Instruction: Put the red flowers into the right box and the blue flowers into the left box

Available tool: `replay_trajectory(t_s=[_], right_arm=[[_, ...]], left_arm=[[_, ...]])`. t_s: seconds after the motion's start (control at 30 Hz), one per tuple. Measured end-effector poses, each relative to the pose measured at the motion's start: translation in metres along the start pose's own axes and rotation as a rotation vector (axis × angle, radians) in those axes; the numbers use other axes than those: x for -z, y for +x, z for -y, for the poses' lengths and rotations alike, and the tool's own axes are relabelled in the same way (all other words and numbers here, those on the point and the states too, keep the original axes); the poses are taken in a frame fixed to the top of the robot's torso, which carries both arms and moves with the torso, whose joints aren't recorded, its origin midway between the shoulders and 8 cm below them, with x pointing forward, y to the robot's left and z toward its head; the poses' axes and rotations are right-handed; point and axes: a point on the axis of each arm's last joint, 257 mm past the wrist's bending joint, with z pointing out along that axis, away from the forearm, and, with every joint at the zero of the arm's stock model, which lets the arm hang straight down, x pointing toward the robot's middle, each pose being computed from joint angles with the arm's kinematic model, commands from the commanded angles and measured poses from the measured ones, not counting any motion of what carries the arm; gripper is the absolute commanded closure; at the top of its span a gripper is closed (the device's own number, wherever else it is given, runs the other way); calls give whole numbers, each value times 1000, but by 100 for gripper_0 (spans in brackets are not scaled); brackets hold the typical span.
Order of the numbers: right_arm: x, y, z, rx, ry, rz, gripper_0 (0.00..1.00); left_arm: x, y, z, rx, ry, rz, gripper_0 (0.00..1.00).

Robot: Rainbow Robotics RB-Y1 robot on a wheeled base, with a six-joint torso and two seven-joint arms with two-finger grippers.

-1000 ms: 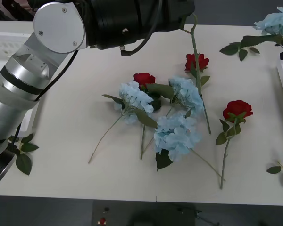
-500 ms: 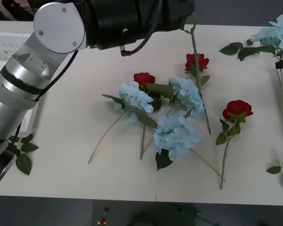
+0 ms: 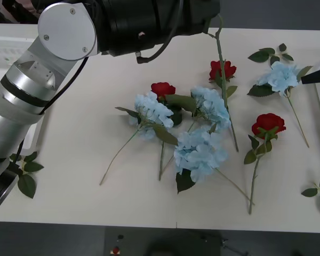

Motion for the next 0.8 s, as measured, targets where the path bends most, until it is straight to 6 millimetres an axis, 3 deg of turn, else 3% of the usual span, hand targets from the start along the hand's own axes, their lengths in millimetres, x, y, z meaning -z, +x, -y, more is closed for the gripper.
replay_trajectory(t_s=[0.1, 0.23, 0.5, 0.8], right_arm=[[1, 1, -11, -9, -45, -1, 14], [11, -8, -50, -28, -206, 31, 13], [62, -52, -128, 178, -547, 317, 13], [88, -36, -176, 169, -748, 494, 13]], left_arm=[[0, -3, 0, 0, 0, 12, 100], [0, -3, 0, 0, -1, 11, 100], [0, -3, 0, 1, -1, 11, 100], [0, -3, -1, 2, -1, 11, 100]])
